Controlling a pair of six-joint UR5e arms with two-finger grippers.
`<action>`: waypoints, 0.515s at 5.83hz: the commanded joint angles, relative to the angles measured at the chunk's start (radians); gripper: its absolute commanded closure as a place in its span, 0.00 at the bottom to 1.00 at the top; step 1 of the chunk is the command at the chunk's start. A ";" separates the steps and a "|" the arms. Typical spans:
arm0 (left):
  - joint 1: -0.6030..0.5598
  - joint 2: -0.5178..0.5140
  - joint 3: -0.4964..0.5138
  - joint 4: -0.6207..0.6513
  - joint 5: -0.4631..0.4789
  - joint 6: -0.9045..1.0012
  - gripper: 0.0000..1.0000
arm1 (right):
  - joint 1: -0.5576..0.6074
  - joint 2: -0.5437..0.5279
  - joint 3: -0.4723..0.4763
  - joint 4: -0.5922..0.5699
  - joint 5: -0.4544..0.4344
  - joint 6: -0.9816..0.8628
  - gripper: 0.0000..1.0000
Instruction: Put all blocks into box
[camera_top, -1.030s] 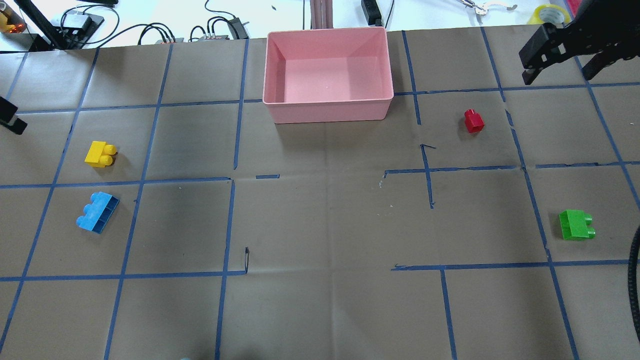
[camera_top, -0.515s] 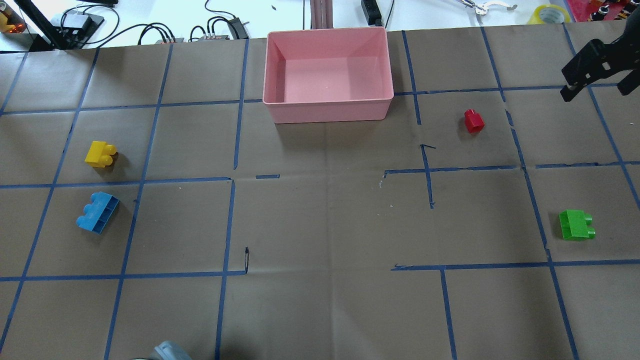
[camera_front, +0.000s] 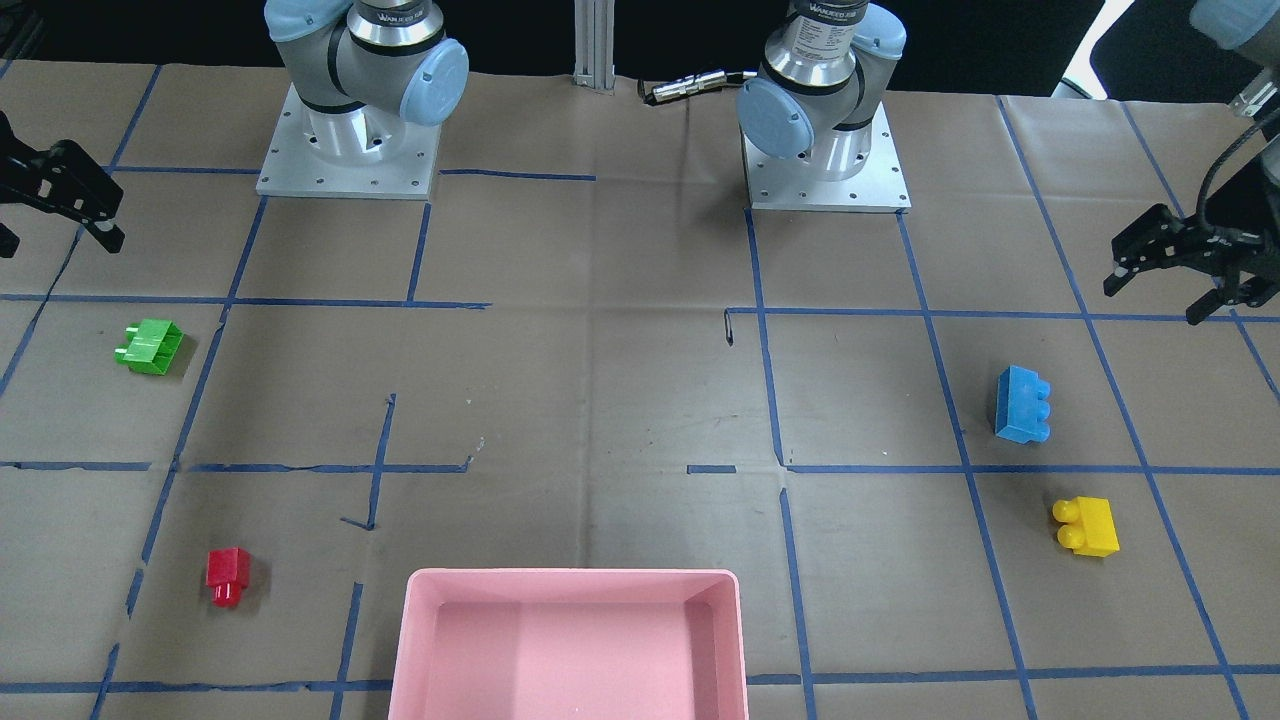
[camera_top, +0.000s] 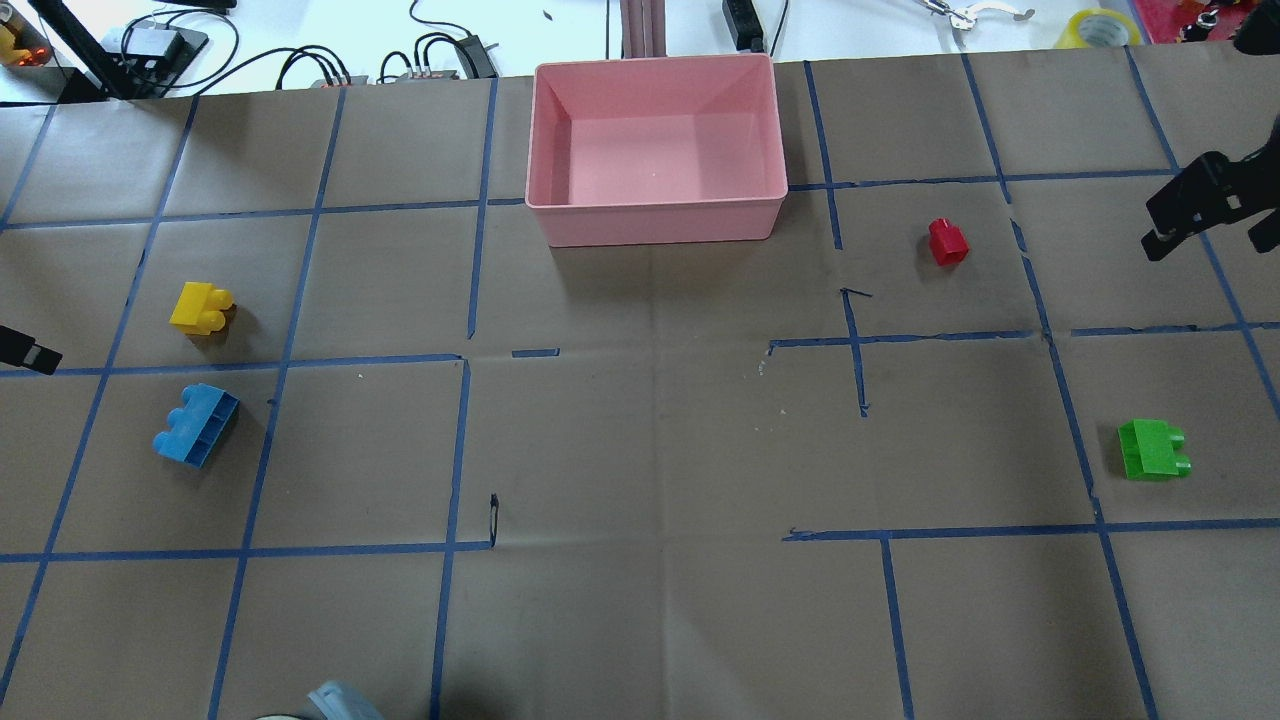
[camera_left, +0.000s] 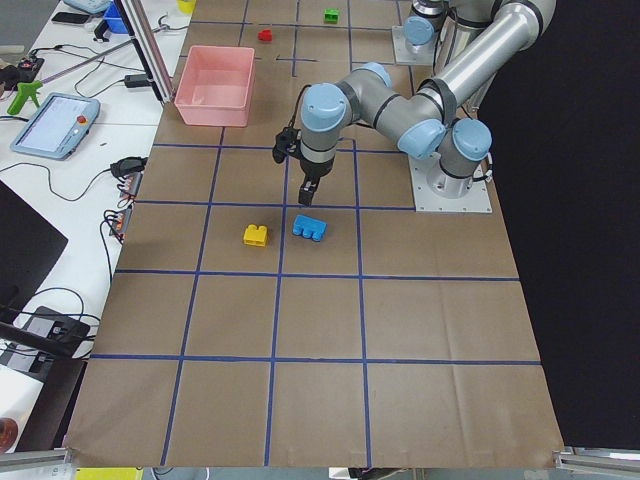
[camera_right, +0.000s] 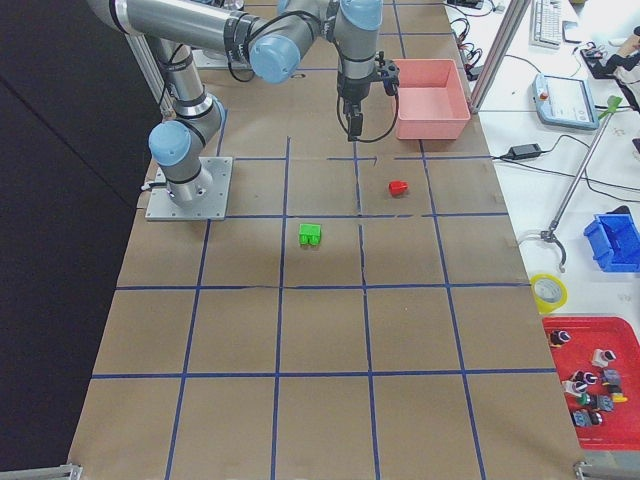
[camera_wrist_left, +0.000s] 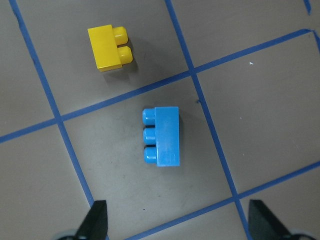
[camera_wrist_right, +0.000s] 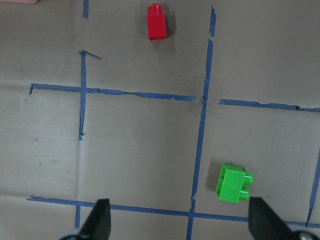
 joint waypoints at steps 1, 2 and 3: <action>-0.023 -0.073 -0.103 0.203 -0.001 -0.059 0.01 | -0.059 -0.015 0.104 -0.191 0.001 -0.007 0.01; -0.061 -0.136 -0.106 0.309 0.003 -0.061 0.01 | -0.061 -0.014 0.153 -0.202 0.001 0.001 0.01; -0.072 -0.182 -0.109 0.345 0.002 -0.061 0.01 | -0.064 -0.012 0.193 -0.226 -0.005 -0.001 0.00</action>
